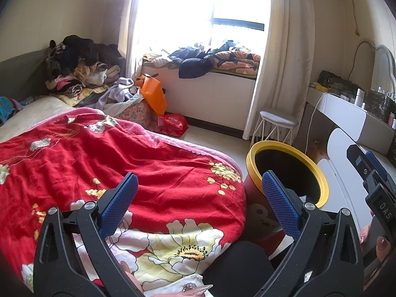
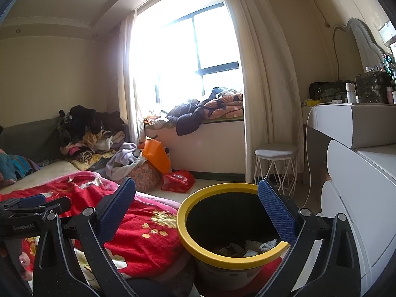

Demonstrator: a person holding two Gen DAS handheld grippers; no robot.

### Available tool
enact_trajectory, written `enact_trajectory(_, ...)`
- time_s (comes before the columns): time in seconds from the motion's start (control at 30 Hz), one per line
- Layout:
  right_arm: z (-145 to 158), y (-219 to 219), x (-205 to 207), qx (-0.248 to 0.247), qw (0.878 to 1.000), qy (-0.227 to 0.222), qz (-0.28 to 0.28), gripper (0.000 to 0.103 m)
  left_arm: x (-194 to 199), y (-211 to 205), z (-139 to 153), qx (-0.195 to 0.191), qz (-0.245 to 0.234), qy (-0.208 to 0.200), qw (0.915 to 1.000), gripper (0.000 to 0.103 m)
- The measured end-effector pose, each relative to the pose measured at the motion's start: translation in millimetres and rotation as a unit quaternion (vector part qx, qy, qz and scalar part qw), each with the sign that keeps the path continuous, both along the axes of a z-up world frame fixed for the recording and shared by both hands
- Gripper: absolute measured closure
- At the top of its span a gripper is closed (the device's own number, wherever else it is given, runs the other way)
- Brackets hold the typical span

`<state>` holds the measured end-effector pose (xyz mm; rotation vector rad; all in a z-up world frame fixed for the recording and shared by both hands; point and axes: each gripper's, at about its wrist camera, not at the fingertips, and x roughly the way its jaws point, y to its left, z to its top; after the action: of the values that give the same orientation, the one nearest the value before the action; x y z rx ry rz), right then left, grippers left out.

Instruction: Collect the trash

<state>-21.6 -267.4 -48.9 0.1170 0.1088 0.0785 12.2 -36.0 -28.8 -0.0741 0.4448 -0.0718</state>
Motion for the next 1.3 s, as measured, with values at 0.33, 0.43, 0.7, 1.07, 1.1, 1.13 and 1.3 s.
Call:
enact_trajectory(0.33,1,-1,1,0.000,1.000,-0.001,-0.001,0.006,0,0,0,0.000,0.001,0.000,1.0000,0.011)
enact_trajectory(0.43,0,-1,1,0.000,1.000,-0.001,-0.001,0.006,0,0,0,0.000,0.001,0.000,1.0000,0.011)
enact_trajectory(0.7,0,-1,1,0.000,1.000,-0.001,-0.002,0.006,0,1,0,0.000,0.000,0.001,1.0000,0.011)
enact_trajectory(1.07,0,-5,2,0.003,1.000,0.005,-0.008,0.006,-2,-2,3,-0.004,0.005,0.002,1.0000,0.011)
enact_trajectory(1.1,0,-5,2,0.003,1.000,0.004,-0.009,0.006,-3,-2,3,-0.006,0.005,0.002,1.0000,0.011)
enact_trajectory(1.13,2,-5,2,0.006,1.000,0.004,-0.008,0.006,-3,-2,4,-0.008,0.004,0.003,1.0000,0.011)
enact_trajectory(1.3,11,21,14,-0.007,0.999,0.025,0.045,0.006,-8,15,8,-0.026,0.028,0.015,0.9992,0.011)
